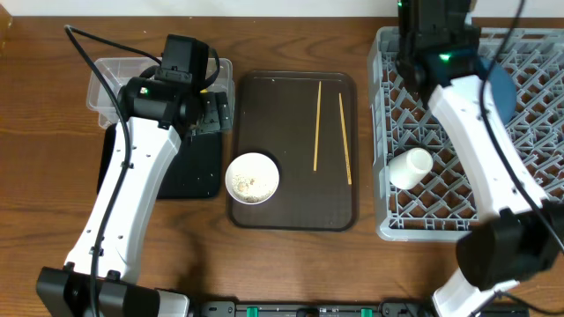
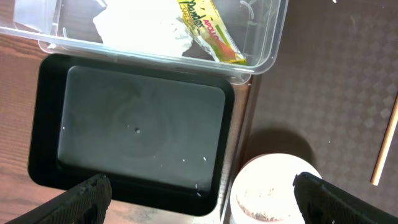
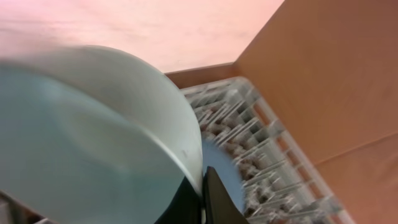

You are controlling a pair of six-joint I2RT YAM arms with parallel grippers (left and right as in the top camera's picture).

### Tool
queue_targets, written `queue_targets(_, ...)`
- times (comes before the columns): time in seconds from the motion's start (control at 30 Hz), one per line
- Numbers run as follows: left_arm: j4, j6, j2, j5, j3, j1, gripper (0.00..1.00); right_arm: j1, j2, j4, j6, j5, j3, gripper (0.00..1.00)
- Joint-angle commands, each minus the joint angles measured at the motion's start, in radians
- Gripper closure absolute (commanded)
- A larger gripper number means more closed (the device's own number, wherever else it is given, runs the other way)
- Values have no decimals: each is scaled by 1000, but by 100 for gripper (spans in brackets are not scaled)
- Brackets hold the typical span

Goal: Sort waste into correct bins and load items into the dishwasher rack
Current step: 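Carry the light-blue cup with the right gripper into the rack, then release the cup and withdraw the right gripper from the rack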

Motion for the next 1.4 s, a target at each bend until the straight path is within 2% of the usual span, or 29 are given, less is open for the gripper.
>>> queue_targets(0.0,-2,-2,6,-5,11,3,4,7,81,96,-263,183,-6,99)
queue_targets(0.17,-2,-2,6,-5,11,3,4,19,198,306,-475,329,-6,99)
queue_targets(0.3,-2,-2,6,-5,11,3,4,19,272,417,-597,341,-6,99)
queue_targets(0.57,-2,-2,6,-5,11,3,4,25,364,444,-600,296,-6,99)
queue_targets(0.9,-2,-2,6,-5,11,3,4,51,372,440,-600,150,-6,99)
queue_targets(1.23,-2,-2,6,-5,11,3,4,42,372,454,-600,156,-6,99)
queue_targets(1.37,-2,-2,6,-5,11,3,4,19,382,523,-600,189,-6,99)
